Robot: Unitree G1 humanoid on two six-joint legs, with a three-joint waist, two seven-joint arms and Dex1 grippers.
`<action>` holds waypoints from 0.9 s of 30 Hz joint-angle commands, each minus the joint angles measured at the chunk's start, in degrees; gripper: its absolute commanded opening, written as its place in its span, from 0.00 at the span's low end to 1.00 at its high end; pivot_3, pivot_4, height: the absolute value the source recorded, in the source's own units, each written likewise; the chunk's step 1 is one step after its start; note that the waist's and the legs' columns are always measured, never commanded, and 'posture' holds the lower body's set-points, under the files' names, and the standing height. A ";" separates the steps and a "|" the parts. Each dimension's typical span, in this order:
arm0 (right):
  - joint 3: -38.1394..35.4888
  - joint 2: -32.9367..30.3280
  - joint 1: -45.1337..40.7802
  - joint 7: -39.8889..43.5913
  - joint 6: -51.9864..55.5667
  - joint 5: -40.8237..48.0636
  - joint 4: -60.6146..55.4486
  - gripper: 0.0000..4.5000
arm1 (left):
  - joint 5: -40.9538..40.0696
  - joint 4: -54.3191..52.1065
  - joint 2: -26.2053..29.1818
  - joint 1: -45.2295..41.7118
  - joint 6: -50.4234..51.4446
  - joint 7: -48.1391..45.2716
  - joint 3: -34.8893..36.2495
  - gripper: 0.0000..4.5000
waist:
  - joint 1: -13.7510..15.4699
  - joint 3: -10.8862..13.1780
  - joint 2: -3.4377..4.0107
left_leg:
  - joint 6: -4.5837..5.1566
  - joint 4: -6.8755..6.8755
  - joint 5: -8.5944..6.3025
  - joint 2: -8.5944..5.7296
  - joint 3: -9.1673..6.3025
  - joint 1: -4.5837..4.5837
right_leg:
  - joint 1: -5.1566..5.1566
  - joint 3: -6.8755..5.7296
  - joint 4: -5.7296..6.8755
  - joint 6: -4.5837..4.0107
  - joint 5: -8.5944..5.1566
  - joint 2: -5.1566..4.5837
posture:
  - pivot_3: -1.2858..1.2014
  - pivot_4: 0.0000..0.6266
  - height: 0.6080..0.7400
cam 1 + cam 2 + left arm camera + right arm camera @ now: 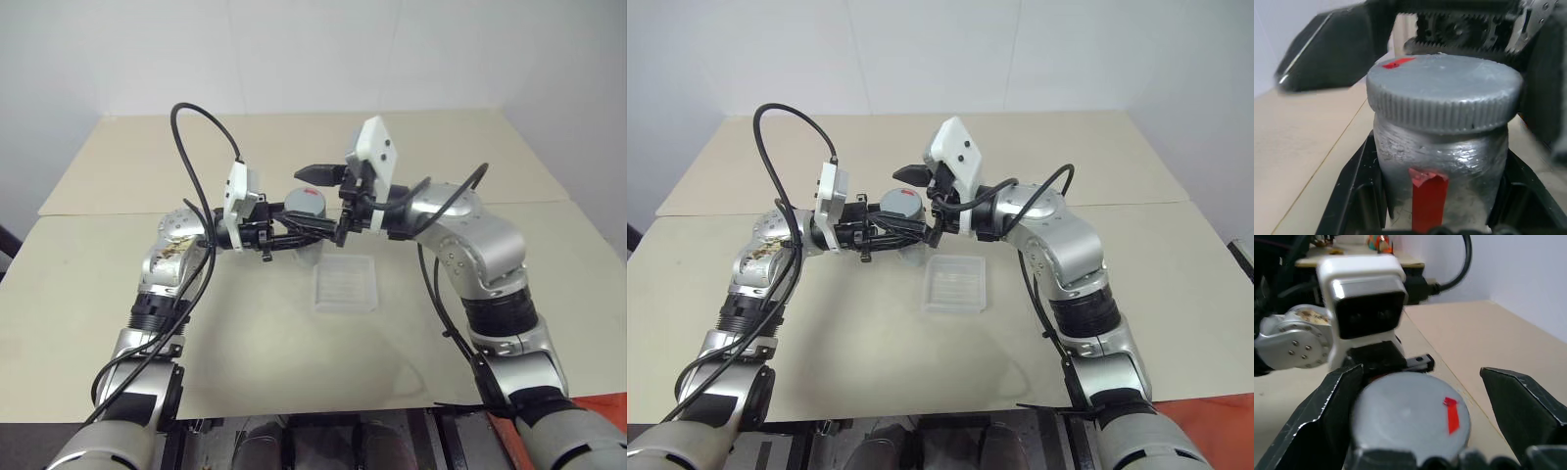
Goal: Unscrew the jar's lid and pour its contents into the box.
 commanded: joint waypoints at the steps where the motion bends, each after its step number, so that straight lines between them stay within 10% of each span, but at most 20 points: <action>1: -1.88 -0.78 -1.42 0.05 -1.98 -0.98 0.54 0.99 | -0.67 -1.92 0.74 -0.79 -0.65 -0.74 0.92 0.46 | -0.02 0.00 0.00 | 0.00 0.00 0.00 0.00 0.00 0.00 | 0.00 0.00 0.00 0.00 0.00 0.00 | 0.52 0.24 1.00; 27: -10.18 -9.38 4.46 6.95 -0.82 7.37 -6.88 0.99 | -1.19 -3.44 4.07 1.55 0.68 -0.73 2.54 0.46 | 0.09 0.00 0.00 | 0.00 -0.01 0.00 0.02 0.01 0.00 | 0.00 0.01 -0.02 0.00 0.00 -0.01 | 0.52 0.24 1.00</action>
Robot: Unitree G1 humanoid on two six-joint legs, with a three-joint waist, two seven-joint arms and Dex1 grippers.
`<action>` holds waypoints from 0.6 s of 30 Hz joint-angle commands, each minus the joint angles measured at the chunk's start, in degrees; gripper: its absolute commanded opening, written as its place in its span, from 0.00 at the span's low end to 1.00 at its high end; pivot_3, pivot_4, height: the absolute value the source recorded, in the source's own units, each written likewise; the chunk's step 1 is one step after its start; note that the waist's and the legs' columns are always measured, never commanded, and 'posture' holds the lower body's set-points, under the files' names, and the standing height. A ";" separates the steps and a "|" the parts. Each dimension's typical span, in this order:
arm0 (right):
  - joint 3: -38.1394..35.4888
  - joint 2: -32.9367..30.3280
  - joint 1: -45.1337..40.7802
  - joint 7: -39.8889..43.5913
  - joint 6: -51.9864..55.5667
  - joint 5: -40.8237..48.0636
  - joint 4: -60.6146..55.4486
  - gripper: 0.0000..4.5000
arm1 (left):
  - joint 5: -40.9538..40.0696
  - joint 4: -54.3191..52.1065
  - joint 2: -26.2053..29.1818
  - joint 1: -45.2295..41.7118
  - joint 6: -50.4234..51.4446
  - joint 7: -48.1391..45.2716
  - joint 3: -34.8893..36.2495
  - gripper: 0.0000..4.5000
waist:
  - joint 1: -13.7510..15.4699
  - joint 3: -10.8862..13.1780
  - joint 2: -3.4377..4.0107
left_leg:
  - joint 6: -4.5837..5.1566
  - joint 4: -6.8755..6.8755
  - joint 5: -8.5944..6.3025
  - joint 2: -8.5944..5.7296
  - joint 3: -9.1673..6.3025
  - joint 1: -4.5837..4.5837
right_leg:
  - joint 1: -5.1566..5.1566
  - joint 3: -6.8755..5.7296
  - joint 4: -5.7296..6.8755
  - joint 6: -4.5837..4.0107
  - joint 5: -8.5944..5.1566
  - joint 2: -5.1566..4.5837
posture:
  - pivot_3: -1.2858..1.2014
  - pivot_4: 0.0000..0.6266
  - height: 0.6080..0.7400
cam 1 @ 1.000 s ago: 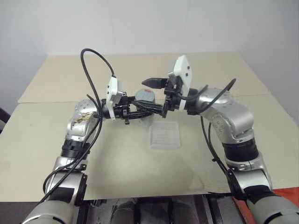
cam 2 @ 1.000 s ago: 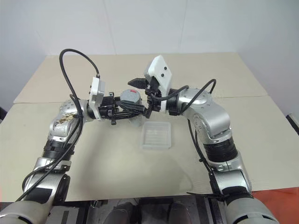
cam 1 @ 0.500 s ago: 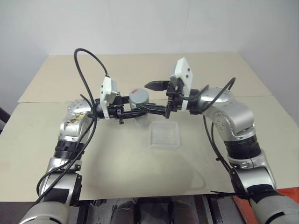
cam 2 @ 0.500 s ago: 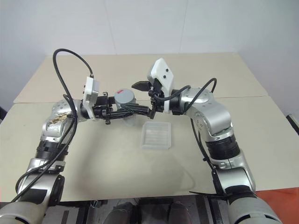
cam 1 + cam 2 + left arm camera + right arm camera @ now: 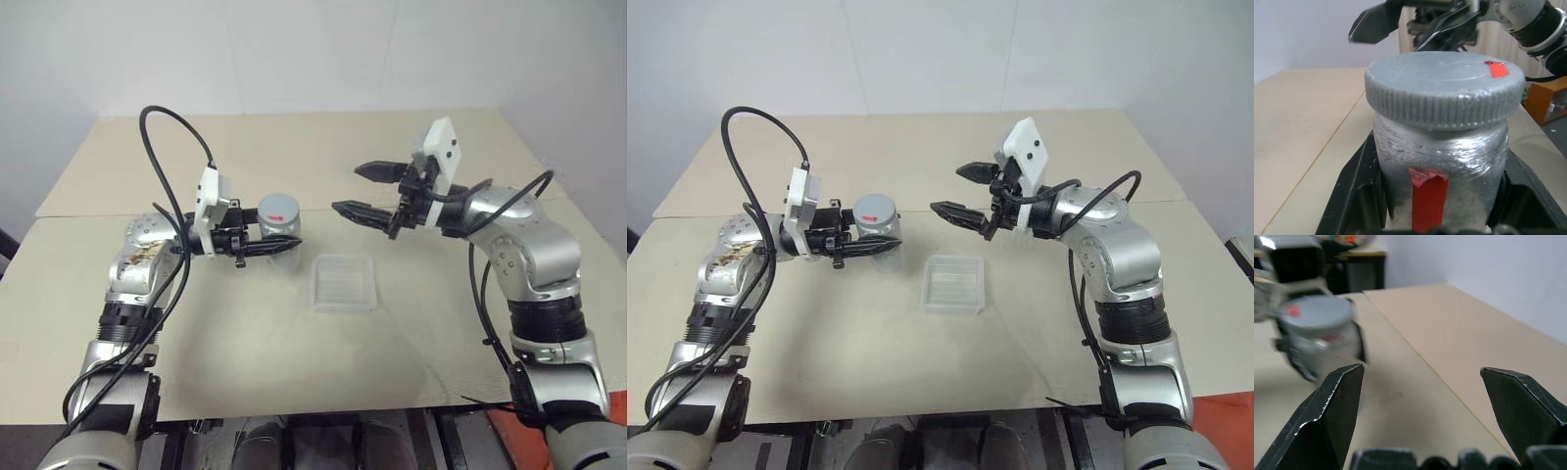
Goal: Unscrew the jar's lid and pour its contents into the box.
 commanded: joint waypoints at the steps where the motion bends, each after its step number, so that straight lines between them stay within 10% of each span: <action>1: -0.94 1.06 -1.83 0.94 0.74 3.67 -4.09 0.99 | 0.25 0.64 -1.55 -2.75 -1.94 0.62 -0.13 0.46 | 0.16 0.00 0.00 | 0.00 0.00 0.00 0.00 -0.01 0.00 | 0.00 -0.01 0.00 0.00 0.00 0.00 | 0.52 0.24 1.00; 18: 6.22 6.05 -5.80 -1.86 2.06 0.48 -1.87 0.99 | 1.12 2.37 -3.75 -4.29 -3.78 -0.17 -0.95 0.46 | 0.05 0.00 0.00 | 0.00 0.02 0.00 -0.02 -0.01 0.00 | 0.00 -0.02 0.02 0.00 0.00 0.00 | 0.52 0.24 1.00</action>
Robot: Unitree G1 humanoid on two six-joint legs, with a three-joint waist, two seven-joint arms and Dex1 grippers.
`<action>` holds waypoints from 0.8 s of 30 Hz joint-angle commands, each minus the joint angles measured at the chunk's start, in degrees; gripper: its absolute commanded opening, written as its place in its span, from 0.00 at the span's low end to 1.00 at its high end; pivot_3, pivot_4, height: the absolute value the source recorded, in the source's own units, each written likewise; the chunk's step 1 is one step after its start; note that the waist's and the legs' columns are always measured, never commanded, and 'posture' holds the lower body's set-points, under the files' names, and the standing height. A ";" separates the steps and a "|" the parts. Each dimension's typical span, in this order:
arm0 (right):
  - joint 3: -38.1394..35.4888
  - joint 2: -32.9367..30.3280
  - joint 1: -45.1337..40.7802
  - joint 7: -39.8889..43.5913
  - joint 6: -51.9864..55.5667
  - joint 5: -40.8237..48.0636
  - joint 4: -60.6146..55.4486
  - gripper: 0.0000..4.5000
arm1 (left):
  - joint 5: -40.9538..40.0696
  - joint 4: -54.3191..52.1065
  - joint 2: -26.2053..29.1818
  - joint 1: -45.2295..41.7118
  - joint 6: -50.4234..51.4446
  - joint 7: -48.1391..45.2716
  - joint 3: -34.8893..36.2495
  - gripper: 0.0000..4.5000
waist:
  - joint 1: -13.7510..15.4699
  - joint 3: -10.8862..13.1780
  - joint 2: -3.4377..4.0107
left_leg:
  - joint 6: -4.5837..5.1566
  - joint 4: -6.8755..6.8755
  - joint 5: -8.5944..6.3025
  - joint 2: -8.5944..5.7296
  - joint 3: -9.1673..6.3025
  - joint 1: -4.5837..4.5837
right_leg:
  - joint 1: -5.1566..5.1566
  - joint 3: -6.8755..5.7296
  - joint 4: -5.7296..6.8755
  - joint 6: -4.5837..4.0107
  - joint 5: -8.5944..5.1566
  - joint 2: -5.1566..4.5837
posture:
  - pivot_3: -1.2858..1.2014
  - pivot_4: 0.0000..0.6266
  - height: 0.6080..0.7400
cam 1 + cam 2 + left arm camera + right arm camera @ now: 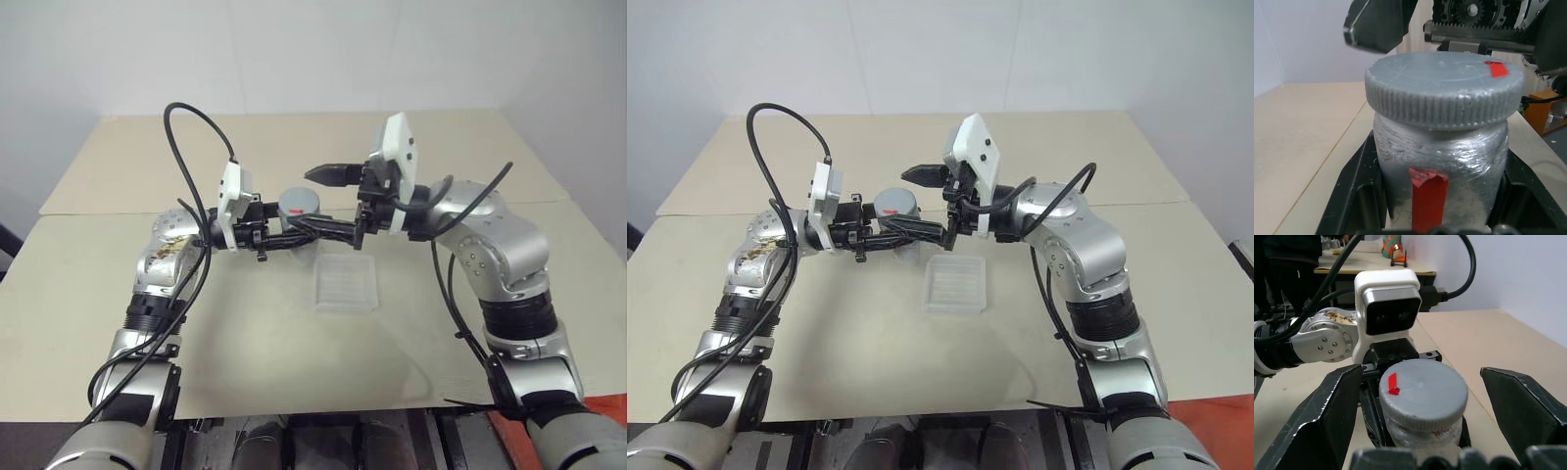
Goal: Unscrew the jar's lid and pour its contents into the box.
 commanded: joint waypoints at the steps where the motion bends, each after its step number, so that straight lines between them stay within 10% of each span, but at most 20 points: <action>1: 0.09 0.32 -1.84 -0.10 0.31 -0.35 -0.59 0.99 | -0.12 -1.56 0.42 -0.71 -1.24 -0.11 0.56 0.46 | -0.01 0.00 0.00 | 0.00 0.00 0.00 0.00 0.00 0.00 | 0.00 0.00 0.00 0.00 0.00 0.00 | 0.52 0.24 1.00; 12: 0.18 1.12 -2.45 0.03 1.65 -0.74 0.53 0.99 | -0.22 -2.60 0.73 0.00 -1.03 -0.12 0.52 0.46 | -0.07 0.00 0.00 | 0.00 0.00 0.00 0.01 0.00 0.00 | 0.00 0.00 0.00 0.00 0.00 0.00 | 0.52 0.24 1.00; 18: -0.49 1.53 -2.50 -0.69 1.90 -0.69 0.25 0.63 | -0.09 -2.68 0.88 0.13 -0.94 -0.40 0.25 0.46 | -0.07 0.00 0.00 | 0.00 0.00 0.00 0.01 0.00 0.00 | 0.00 0.00 0.00 0.00 0.00 0.00 | 0.52 0.24 1.00; 24: -1.76 1.59 -3.01 -1.40 2.21 -0.22 -0.05 0.62 | 0.27 -2.38 1.26 0.49 -0.58 -1.24 -0.58 0.46 | -0.07 0.00 0.00 | 0.00 0.00 0.00 0.00 0.00 0.00 | 0.00 0.00 0.00 0.00 0.00 0.00 | 0.52 0.24 1.00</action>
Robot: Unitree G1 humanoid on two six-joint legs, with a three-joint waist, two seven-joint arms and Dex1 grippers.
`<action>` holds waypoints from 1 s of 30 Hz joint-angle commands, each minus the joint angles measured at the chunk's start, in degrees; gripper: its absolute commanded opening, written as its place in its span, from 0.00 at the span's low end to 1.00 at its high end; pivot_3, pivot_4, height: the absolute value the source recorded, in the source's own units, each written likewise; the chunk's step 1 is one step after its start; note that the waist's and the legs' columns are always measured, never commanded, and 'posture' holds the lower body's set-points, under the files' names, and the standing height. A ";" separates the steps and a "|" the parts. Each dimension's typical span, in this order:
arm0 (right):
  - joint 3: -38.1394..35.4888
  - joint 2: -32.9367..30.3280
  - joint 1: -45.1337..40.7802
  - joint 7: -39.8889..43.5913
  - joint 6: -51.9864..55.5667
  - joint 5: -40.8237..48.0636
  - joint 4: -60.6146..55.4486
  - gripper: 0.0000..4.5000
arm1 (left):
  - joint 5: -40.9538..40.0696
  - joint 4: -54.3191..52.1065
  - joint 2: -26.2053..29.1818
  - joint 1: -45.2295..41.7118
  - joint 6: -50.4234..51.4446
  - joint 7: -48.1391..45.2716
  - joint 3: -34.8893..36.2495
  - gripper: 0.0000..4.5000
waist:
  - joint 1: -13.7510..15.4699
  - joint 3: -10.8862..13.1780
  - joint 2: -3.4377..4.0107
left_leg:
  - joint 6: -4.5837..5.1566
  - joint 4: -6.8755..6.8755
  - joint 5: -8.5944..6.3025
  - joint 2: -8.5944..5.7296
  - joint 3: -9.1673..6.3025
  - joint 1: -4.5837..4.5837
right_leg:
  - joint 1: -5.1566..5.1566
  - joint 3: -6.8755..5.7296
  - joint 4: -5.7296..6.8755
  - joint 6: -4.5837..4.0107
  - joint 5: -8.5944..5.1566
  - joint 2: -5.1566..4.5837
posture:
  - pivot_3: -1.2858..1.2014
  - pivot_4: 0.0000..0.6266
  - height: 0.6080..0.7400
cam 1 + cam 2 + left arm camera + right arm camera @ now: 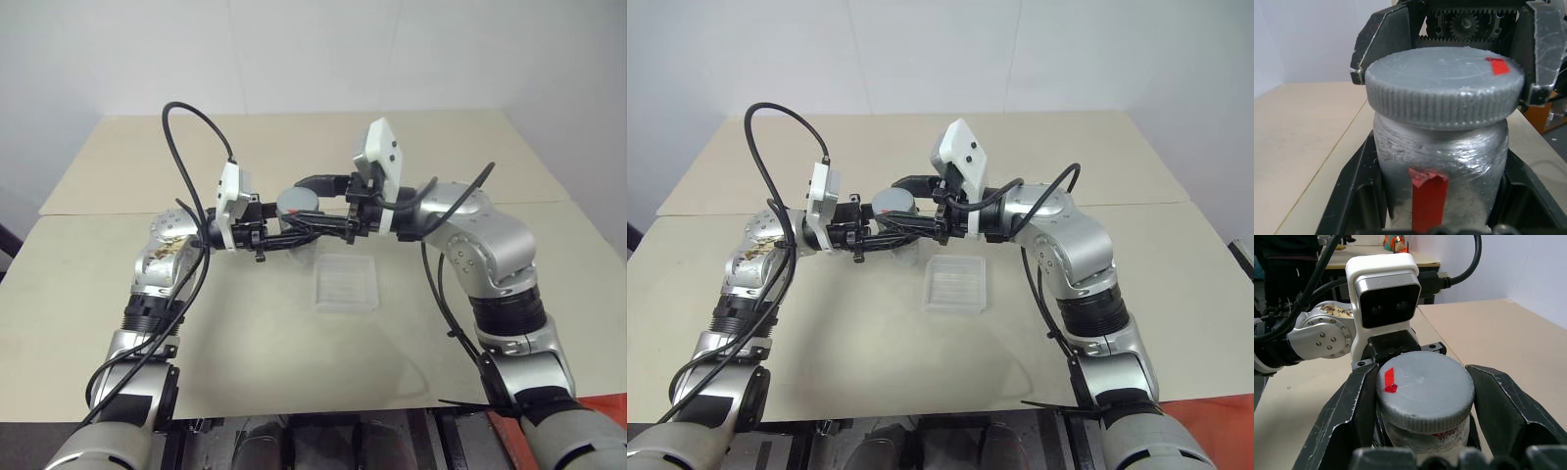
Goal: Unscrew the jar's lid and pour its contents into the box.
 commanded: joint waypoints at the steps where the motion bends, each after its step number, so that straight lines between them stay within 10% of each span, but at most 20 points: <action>1: -2.62 -0.30 -2.13 -0.94 0.02 0.78 -1.54 0.62 | 0.32 -1.81 0.85 0.44 -0.37 -1.50 -0.83 0.46 | -0.01 0.00 0.00 | 0.00 0.00 0.00 0.00 0.00 0.00 | 0.00 0.00 0.00 0.00 0.00 0.00 | 0.52 0.24 1.00; 12: -10.37 -4.77 -3.35 -1.72 1.06 3.05 1.03 0.62 | 1.02 -1.94 3.79 2.66 -0.58 -3.84 -1.42 0.46 | 0.06 0.00 0.00 | 0.00 -0.01 0.00 0.01 0.01 0.01 | 0.00 0.00 0.00 0.00 0.00 0.00 | 0.52 0.24 1.00; 23: -19.76 -11.90 28.53 -15.86 -4.15 -8.26 -3.50 0.62 | 1.16 -2.59 3.24 1.68 -2.88 4.84 3.76 0.46 | 1.19 -0.01 0.00 | 0.00 -0.05 0.00 0.01 0.04 -0.04 | -0.01 -0.01 -0.04 0.00 0.00 -0.01 | 0.52 0.24 1.00; 30: -18.36 -6.30 34.04 -23.56 -10.59 -14.12 3.28 0.62 | 2.38 -2.47 0.70 1.03 -4.59 10.40 3.39 0.46 | 0.13 -0.01 0.00 | 0.01 0.00 0.00 0.00 0.08 0.09 | 0.09 0.12 -0.03 0.00 0.01 -0.01 | 0.52 0.24 1.00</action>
